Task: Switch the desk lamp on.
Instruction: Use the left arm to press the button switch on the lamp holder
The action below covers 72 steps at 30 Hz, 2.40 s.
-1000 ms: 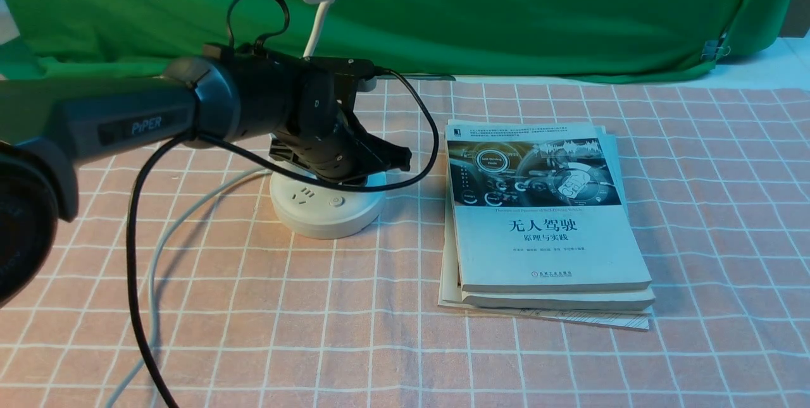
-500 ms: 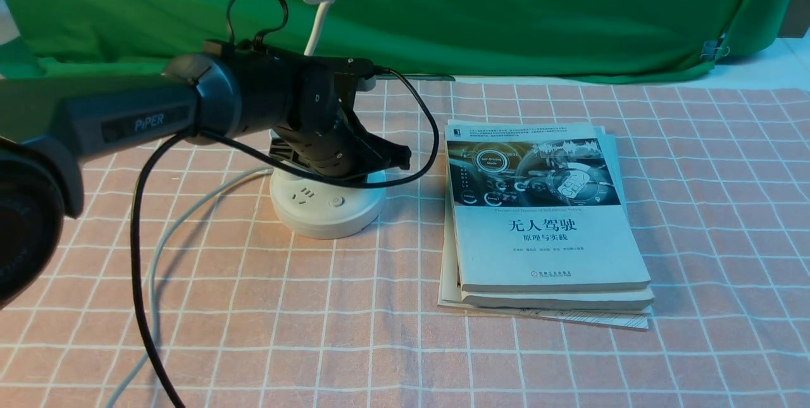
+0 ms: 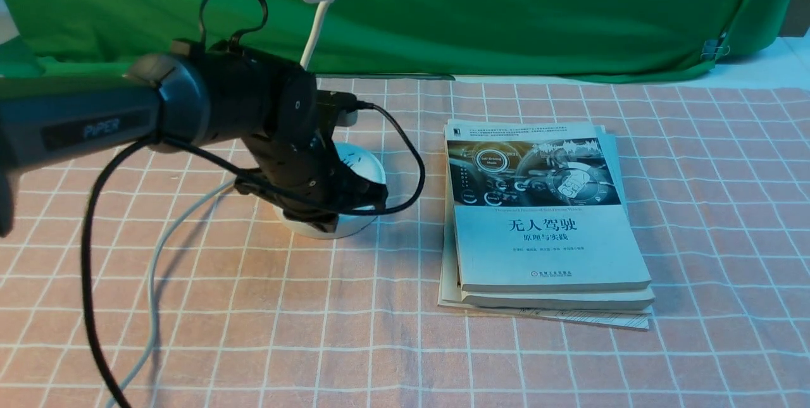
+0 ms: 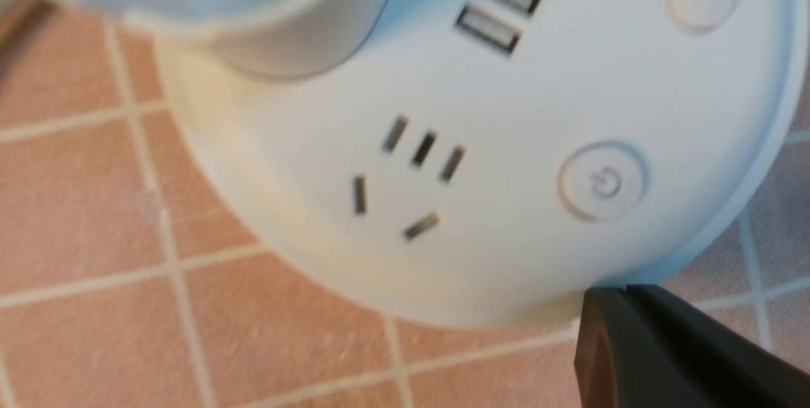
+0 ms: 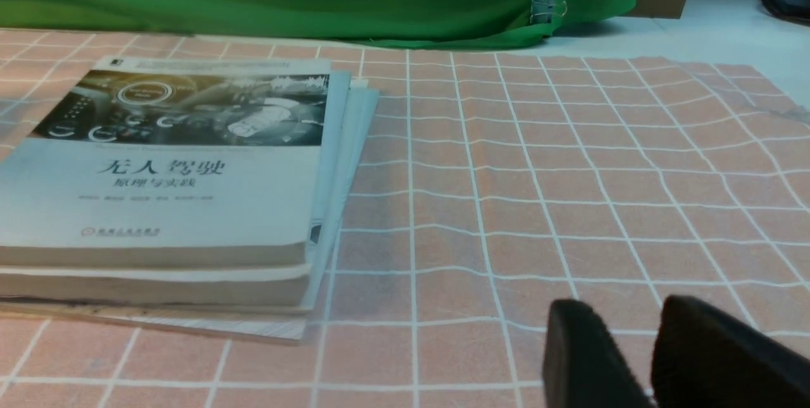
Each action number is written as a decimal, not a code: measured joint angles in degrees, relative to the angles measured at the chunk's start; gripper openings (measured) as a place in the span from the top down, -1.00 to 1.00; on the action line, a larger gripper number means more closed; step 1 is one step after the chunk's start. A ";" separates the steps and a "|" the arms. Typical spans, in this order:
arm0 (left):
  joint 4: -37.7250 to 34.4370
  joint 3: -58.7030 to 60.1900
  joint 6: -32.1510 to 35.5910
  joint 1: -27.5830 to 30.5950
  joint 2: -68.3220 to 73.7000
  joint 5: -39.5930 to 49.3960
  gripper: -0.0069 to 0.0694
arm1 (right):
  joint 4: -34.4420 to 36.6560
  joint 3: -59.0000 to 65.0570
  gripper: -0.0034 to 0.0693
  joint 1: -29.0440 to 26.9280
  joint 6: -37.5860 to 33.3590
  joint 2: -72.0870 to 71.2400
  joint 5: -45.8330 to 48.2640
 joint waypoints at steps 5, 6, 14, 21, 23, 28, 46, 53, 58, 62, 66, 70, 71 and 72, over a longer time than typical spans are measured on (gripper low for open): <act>-1.14 0.41 -0.71 0.00 -0.84 -9.69 0.76 | 0.00 0.00 0.25 0.00 0.00 0.00 0.00; -1.55 0.41 -0.76 0.00 -0.84 -10.09 0.76 | 0.00 0.00 0.25 0.00 0.00 0.00 0.00; -6.05 -3.48 -0.32 0.00 2.00 -15.76 0.76 | 0.00 0.00 0.25 0.00 0.00 0.00 0.00; -3.07 -3.84 -0.30 0.00 4.84 -16.59 0.76 | 0.00 0.00 0.25 0.00 0.00 0.00 0.00; -1.91 -3.84 -0.30 0.00 5.15 -16.59 0.76 | 0.00 0.00 0.25 0.00 0.00 0.00 0.00; -1.11 -4.25 -0.30 0.00 5.87 -17.45 0.76 | 0.00 0.00 0.25 0.00 0.00 0.00 -0.04; -0.74 -5.06 -0.30 0.00 6.23 -15.70 0.76 | 0.00 0.00 0.25 0.00 0.05 0.00 -0.04; -0.67 -4.23 -0.30 -0.02 4.75 -13.61 0.76 | 0.00 0.00 0.25 0.00 -0.01 0.00 0.03; -0.67 -4.17 -0.30 -0.02 4.51 -13.12 0.76 | 0.00 0.00 0.25 0.00 -0.01 0.00 0.03; -0.72 -4.17 -0.05 -0.02 3.91 -13.02 0.76 | 0.00 0.00 0.25 0.00 -0.01 0.00 0.03; -0.72 -4.17 0.13 -0.02 2.12 -13.13 0.76 | 0.00 0.00 0.25 0.00 -0.01 0.00 0.03; -1.04 -4.17 0.86 -0.02 2.25 -12.92 0.76 | 0.00 0.00 0.25 0.00 -0.01 0.00 0.03; -1.32 -4.17 1.00 -0.02 2.54 -12.72 0.76 | 0.00 0.00 0.25 0.00 -0.01 0.00 0.03; -1.60 -4.17 1.30 -0.02 2.73 -12.39 0.76 | 0.00 0.00 0.25 0.00 -0.01 0.00 0.03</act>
